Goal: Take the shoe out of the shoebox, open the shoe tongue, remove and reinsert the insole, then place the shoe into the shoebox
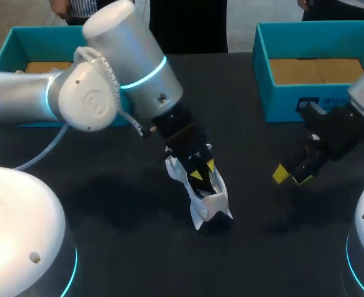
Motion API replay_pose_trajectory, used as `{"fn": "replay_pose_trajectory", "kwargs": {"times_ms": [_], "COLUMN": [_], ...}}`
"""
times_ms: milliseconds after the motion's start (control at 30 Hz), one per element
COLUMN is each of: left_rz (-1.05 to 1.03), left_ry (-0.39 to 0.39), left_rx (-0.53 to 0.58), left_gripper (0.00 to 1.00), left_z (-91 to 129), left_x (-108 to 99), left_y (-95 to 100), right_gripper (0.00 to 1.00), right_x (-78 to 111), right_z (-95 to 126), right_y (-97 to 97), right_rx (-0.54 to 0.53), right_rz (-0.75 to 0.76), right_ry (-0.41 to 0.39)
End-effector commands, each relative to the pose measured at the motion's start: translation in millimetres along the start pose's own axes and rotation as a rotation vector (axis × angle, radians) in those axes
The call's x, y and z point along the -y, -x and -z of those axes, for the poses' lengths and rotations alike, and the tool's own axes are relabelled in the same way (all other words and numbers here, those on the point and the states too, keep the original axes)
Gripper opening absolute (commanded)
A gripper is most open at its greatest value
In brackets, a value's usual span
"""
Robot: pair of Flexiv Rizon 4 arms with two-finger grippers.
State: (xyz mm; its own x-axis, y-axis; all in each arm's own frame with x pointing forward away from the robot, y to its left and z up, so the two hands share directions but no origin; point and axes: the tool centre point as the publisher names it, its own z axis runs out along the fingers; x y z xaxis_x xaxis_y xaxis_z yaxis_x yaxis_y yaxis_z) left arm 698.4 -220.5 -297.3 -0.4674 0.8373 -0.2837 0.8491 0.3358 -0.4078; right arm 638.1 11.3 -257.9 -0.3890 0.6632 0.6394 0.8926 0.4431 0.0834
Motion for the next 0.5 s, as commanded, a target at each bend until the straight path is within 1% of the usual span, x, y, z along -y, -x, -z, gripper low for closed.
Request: {"fn": "replay_pose_trajectory", "kwargs": {"times_ms": [33,67,133,233,333,367,500], "left_rz": [-0.017,-0.02,-0.029,-0.045,-0.079,-0.097,-0.097], "left_ry": [0.007,0.006,0.011,0.011,0.024,0.038,0.038], "left_rx": [-0.189,-0.198,-0.222,-0.252,-0.31,-0.317,-0.317], "left_gripper": [0.19,0.16,0.0,0.0,0.0,0.0,0.0], "left_z": [-2.2,-2.5,-3.6,-4.5,-5.4,-4.5,-4.5], "left_x": [1.9,2.0,1.6,0.3,0.6,0.1,0.1], "left_y": [6.9,6.7,5.7,5.0,0.8,-1.1,-1.1], "right_gripper": [1.0,1.0,1.0,1.0,1.0,1.0,1.0], "right_x": [4.7,4.7,4.7,4.7,4.7,4.7,4.7], "right_z": [1.7,1.7,1.7,1.7,1.7,1.7,1.7], "right_y": [-1.6,-1.6,-1.6,-1.6,-1.6,-1.6,-1.6], "right_rx": [0.005,0.005,0.005,0.005,0.005,0.005,0.005], "right_rz": [0.0,0.0,0.0,0.0,0.0,0.0,0.0], "right_ry": [0.007,0.007,0.007,0.007,0.007,0.007,0.007]}}
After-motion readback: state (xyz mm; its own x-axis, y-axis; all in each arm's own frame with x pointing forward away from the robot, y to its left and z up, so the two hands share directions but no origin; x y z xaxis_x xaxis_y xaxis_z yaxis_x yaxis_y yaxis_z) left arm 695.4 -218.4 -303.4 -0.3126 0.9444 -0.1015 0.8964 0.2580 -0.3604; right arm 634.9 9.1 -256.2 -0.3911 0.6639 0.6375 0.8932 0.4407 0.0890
